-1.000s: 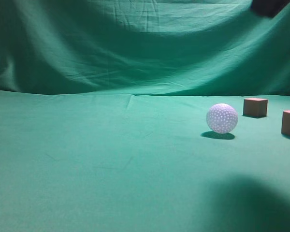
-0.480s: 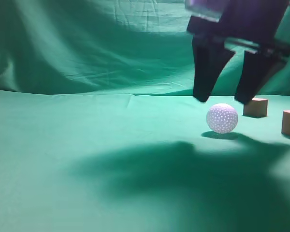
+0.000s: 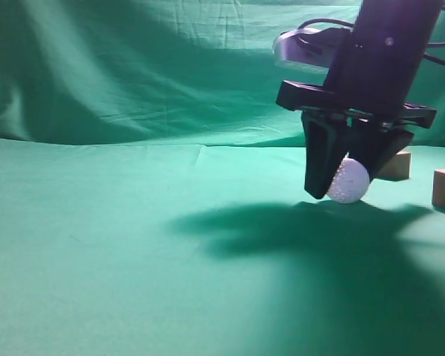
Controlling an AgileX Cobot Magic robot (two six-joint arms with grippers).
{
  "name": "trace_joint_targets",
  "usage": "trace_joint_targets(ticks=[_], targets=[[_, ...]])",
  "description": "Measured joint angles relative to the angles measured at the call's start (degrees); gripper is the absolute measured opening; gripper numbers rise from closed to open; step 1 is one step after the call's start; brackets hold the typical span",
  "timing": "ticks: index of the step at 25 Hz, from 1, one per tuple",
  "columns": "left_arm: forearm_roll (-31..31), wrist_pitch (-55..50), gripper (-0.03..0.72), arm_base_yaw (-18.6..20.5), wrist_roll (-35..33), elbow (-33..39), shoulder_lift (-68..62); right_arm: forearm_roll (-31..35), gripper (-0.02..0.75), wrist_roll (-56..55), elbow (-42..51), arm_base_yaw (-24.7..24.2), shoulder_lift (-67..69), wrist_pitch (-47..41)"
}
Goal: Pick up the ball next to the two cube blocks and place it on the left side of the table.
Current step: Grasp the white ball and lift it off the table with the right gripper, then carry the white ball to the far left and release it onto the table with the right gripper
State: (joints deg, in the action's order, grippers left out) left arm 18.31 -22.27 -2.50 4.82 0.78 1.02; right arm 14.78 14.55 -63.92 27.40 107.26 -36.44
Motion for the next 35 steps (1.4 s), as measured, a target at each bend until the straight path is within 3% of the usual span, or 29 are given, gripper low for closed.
trace_joint_targets(ticks=[3, 8, 13, 18, 24, 35], targets=[[0.0, 0.0, 0.0, 0.0, 0.0, 0.0, 0.0, 0.3, 0.312, 0.0, -3.0, 0.0, 0.4, -3.0], [0.0, 0.0, 0.0, 0.0, 0.0, 0.0, 0.0, 3.7, 0.312, 1.5, -16.3, 2.5, 0.8, -6.3], [0.0, 0.0, 0.0, 0.0, 0.0, 0.0, 0.0, 8.5, 0.312, 4.0, -31.4, 10.7, 5.4, 0.4], [0.0, 0.0, 0.0, 0.0, 0.0, 0.0, 0.0, 9.7, 0.312, 4.6, -46.9, 18.3, 20.0, 5.6], [0.0, 0.0, 0.0, 0.0, 0.0, 0.0, 0.0, 10.1, 0.312, 4.8, -63.5, 23.0, 37.3, 12.5], [0.0, 0.0, 0.0, 0.0, 0.0, 0.0, 0.0, 10.1, 0.312, 6.8, -68.0, 24.5, 45.3, 21.1]])
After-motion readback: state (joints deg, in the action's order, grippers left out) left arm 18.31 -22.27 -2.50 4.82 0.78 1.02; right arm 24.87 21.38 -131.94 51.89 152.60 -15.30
